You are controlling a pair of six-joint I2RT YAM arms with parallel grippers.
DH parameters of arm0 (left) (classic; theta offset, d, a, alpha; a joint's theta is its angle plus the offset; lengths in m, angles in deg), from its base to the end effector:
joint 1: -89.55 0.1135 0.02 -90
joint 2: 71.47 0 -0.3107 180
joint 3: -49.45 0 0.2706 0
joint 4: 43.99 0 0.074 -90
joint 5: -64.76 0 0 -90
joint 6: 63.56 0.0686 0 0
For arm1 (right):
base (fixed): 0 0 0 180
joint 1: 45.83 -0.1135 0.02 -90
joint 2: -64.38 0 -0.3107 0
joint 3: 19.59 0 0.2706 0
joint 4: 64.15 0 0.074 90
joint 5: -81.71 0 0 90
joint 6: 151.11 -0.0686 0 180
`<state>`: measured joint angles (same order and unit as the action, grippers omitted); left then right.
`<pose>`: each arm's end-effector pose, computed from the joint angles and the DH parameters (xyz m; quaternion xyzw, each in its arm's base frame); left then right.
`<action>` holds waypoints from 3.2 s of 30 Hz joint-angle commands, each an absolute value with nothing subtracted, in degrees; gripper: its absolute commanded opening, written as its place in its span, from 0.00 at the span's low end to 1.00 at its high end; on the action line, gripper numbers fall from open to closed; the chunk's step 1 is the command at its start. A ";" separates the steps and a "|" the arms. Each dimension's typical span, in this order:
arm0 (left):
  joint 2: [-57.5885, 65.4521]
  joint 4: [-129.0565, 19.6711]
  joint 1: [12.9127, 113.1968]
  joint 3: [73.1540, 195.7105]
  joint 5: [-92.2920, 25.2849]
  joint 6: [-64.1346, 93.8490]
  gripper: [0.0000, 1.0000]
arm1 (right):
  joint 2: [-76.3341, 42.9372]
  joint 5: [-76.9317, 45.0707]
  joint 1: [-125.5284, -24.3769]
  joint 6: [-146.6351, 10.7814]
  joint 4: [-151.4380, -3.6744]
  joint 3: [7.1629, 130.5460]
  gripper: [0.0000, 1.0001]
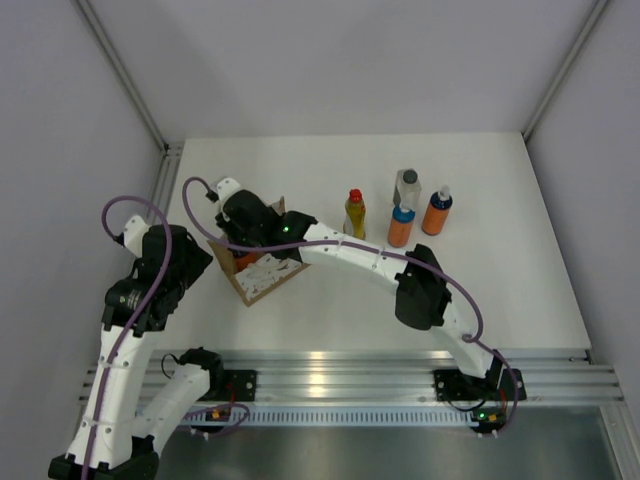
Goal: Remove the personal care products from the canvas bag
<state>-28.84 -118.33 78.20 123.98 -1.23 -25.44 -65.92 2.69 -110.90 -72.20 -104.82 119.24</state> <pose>0.1251 0.0034 0.3747 -0.3887 0.8106 -0.0447 0.4357 0.2682 0.5461 0.3154 -0.3541 0.7973 0.2311 0.4307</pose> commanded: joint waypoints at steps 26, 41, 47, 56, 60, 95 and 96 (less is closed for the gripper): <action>-28.06 -117.97 78.30 121.41 -2.83 -24.72 0.60 | -48.56 6.21 -111.66 -66.83 -103.59 120.93 0.00; -24.36 -116.39 78.30 119.83 -6.70 -24.01 0.60 | -35.82 11.75 -110.17 -64.45 -106.14 119.00 0.00; -23.93 -116.04 78.30 119.48 -6.79 -24.19 0.60 | -30.20 12.62 -106.92 -66.30 -106.05 113.38 0.00; -23.49 -115.86 78.30 119.04 -6.87 -24.10 0.60 | -19.21 15.35 -103.84 -68.31 -101.05 95.02 0.00; -23.31 -115.77 78.30 119.22 -6.96 -24.01 0.60 | -14.38 15.71 -100.76 -71.30 -99.29 86.84 0.00; -22.52 -114.89 78.30 120.53 -6.88 -22.61 0.60 | -4.52 10.96 -82.04 -76.93 -77.49 45.52 0.00; -22.61 -114.98 78.30 121.06 -6.18 -22.00 0.61 | -4.96 11.05 -82.04 -77.02 -77.58 45.43 0.00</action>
<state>-22.46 -116.80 78.20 118.84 -7.57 -23.82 -4.67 11.17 -83.10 -76.31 -87.94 44.53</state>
